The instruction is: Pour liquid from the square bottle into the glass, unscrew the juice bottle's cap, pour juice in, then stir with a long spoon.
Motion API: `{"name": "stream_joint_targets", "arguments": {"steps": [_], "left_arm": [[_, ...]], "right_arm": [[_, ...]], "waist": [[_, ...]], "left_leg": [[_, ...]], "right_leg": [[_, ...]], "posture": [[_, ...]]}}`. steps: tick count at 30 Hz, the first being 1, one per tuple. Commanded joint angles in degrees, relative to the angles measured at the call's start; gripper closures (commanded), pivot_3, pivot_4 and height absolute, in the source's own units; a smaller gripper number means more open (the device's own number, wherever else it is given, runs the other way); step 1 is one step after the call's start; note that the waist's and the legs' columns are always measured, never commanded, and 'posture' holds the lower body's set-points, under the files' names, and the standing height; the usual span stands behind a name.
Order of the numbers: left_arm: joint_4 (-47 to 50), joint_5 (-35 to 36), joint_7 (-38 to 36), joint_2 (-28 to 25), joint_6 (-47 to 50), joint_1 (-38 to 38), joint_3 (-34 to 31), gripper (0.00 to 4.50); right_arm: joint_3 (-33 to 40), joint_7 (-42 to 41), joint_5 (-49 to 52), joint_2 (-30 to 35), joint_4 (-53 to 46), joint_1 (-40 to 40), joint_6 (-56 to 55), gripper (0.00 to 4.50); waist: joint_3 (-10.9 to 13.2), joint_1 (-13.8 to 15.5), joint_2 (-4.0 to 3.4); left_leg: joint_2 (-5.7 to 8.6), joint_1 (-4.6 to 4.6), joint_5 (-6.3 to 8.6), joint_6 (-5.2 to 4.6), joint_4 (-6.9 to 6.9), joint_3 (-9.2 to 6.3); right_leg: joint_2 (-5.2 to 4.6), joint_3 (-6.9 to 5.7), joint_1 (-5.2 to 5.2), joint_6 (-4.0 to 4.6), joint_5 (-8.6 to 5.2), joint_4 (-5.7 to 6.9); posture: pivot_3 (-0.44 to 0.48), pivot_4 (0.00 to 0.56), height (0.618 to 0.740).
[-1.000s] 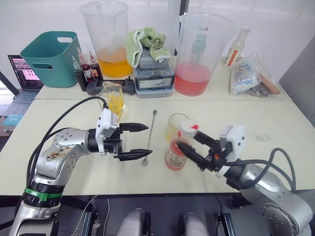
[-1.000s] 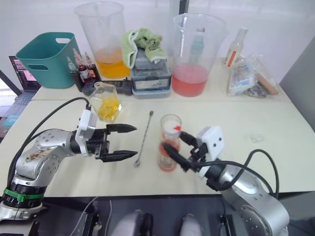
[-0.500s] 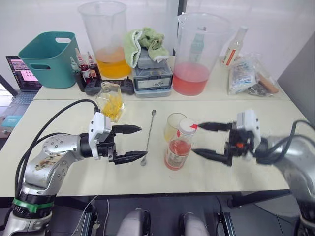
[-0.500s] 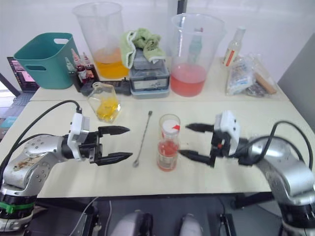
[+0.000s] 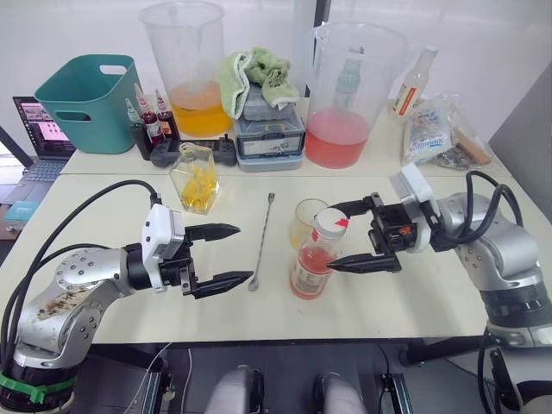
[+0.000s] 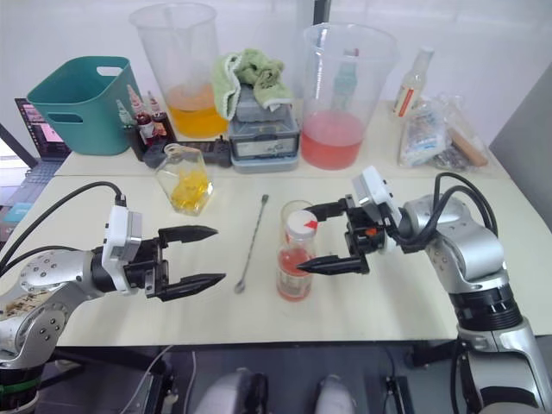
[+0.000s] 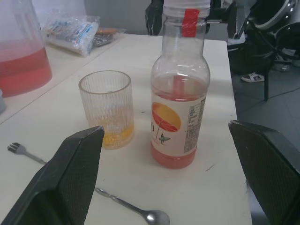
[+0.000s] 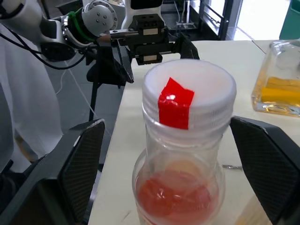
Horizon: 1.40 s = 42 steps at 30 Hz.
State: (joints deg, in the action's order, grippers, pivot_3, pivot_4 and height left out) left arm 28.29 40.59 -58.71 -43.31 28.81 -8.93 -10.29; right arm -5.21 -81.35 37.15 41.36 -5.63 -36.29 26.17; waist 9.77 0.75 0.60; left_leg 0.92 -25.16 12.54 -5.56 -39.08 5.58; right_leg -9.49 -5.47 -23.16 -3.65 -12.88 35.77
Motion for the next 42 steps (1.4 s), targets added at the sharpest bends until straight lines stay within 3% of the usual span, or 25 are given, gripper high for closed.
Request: {"name": "stream_joint_targets", "arguments": {"steps": [1, 7, 9, 13, 19, 26, 38, 40, 42], "left_arm": [[2.1, 0.9, 0.9, -0.8, -0.1, 0.2, -1.5, 0.0], [1.6, 0.9, 0.9, -0.8, -0.5, -0.8, -0.4, 0.0], [1.0, 0.8, 0.6, -0.7, -0.5, -1.5, 0.1, 0.0], [-0.2, 0.3, -0.4, -0.4, -1.0, -2.4, 1.0, 0.0], [-2.8, 0.0, -2.5, 0.0, -1.8, -4.5, 2.7, 0.0], [-7.2, -0.8, -5.8, 0.6, -3.3, -8.1, 5.3, 0.0], [-10.4, -2.3, -9.0, 1.2, -3.9, -11.4, 7.9, 0.0], [-10.5, -2.4, -8.9, 1.3, -3.8, -11.6, 8.0, 0.0], [-10.3, -2.3, -8.9, 1.3, -3.7, -11.5, 7.9, 0.0]], "right_arm": [[-0.5, -0.3, -2.1, -1.2, 0.9, -0.5, -2.4, 0.88], [0.6, 1.3, -1.0, -2.3, -1.9, 0.9, -0.9, 2.88], [2.1, 2.8, 0.0, -2.0, -3.5, 1.3, 0.2, 3.25], [6.2, 8.7, 2.4, -1.5, -8.3, 2.7, 3.8, 3.25], [12.4, 26.5, 8.5, -3.3, -22.8, 9.5, 13.3, 3.25], [13.0, 41.4, 10.7, -5.2, -33.7, 16.0, 18.3, 3.25], [9.4, 49.7, 5.6, -5.6, -38.5, 23.2, 17.9, 3.25], [9.2, 50.0, 5.5, -5.6, -38.2, 23.6, 17.7, 2.24], [9.2, 49.0, 6.8, -5.4, -37.9, 23.6, 17.5, 1.6]], "waist": [[0.0, 0.0, 0.0], [0.0, 0.0, -0.01], [0.0, 0.0, -0.01], [0.0, 0.1, -0.01], [0.0, 0.1, -0.01], [0.0, 0.4, 0.0], [0.0, 0.2, 0.0], [0.0, 0.2, 0.0], [0.0, 0.1, 0.0]], "left_leg": [[0.02, 0.0, 0.0, 0.0, 0.0, 0.0], [0.03, 0.0, 0.02, 0.05, 0.0, 0.02], [0.03, 0.0, 0.02, 0.06, 0.01, 0.03], [0.03, 0.0, 0.18, 0.36, 0.01, 0.03], [0.02, 0.0, 0.2, 0.4, 0.04, 0.03], [0.02, 0.0, 0.19, 0.44, 0.03, 0.04], [0.0, 0.0, -0.03, 0.09, 0.04, 0.08], [0.01, 0.0, -0.02, 0.09, 0.04, 0.08], [-0.01, 0.0, -0.02, 0.09, 0.03, 0.08]], "right_leg": [[0.0, 0.0, 0.0, 0.0, 0.0, 0.0], [0.0, 0.0, 0.0, 0.0, 0.0, 0.01], [0.0, 0.0, -0.01, 0.0, 0.0, 0.01], [0.0, 0.0, -0.01, 0.0, 0.0, 0.01], [0.0, 0.0, -0.01, 0.0, 0.0, 0.03], [0.01, 0.0, -0.02, 0.0, 0.0, 0.02], [0.07, 0.02, -0.01, -0.01, -0.01, 0.0], [0.07, 0.02, 0.0, -0.01, -0.01, -0.01], [0.08, 0.02, 0.0, -0.01, -0.01, -0.01]], "posture": [[0.0, 0.15, 0.739], [0.0, 0.15, 0.739], [0.0, 0.15, 0.739], [0.0, 0.15, 0.739], [0.0, 0.15, 0.739], [0.0, 0.15, 0.739], [0.0, 0.15, 0.739], [0.0, 0.15, 0.739], [0.0, 0.15, 0.739]]}}
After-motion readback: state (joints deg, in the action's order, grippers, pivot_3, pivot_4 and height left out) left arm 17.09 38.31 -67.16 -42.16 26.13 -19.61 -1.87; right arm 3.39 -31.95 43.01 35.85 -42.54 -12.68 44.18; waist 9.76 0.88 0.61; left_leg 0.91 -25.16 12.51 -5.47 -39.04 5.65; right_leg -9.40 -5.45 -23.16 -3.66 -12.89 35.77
